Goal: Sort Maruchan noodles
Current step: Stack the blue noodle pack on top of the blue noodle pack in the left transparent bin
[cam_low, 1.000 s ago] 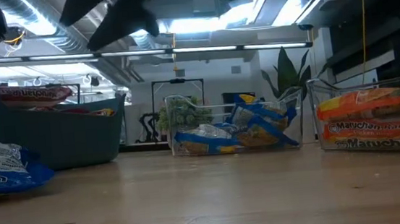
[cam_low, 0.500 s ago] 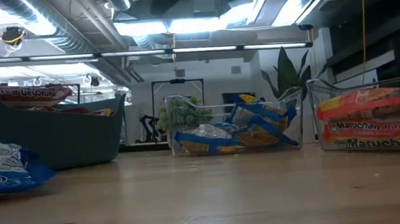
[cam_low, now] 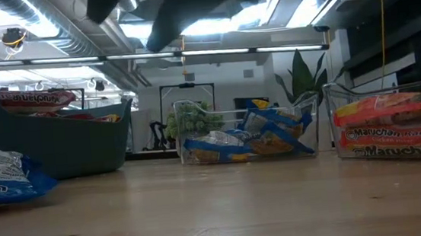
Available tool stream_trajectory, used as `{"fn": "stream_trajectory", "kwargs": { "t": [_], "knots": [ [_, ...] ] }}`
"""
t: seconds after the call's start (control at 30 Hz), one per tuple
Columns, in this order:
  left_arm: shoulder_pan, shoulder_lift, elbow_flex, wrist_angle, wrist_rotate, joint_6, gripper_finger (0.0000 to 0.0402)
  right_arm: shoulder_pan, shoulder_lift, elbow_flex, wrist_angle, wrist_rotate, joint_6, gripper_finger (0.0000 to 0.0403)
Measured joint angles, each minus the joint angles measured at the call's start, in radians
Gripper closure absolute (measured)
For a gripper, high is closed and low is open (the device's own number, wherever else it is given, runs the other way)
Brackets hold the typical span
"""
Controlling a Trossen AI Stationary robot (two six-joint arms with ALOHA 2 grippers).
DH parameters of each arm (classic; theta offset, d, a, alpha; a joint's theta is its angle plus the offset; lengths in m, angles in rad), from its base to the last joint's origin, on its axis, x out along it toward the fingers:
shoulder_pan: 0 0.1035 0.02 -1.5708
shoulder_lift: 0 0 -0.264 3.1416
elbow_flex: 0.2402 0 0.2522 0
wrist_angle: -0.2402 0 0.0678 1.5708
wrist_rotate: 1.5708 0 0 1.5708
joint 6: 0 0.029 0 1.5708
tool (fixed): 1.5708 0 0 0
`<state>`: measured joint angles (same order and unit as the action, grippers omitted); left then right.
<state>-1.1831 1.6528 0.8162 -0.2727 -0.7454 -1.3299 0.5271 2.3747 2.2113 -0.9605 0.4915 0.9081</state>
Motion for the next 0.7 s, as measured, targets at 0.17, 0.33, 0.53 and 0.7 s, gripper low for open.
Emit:
{"fn": "stream_trajectory", "kwargs": {
  "t": [0.17,0.33,0.53,0.7],
  "knots": [
    [0.008,0.029,0.000,-0.064,0.013,-0.046,0.0401,-0.012,0.001,-0.082,0.103,-0.005,0.014,0.0178],
    [0.006,0.037,0.000,-0.125,0.073,-0.117,0.0401,-0.038,0.002,-0.127,0.175,-0.010,0.036,0.0178],
    [0.000,0.037,-0.022,-0.132,0.105,-0.174,0.0402,-0.072,0.001,-0.139,0.234,-0.020,0.035,0.0178],
    [-0.001,0.034,-0.077,-0.096,0.135,-0.255,0.0402,-0.098,0.001,-0.140,0.329,-0.066,0.035,0.0178]
  ]
}}
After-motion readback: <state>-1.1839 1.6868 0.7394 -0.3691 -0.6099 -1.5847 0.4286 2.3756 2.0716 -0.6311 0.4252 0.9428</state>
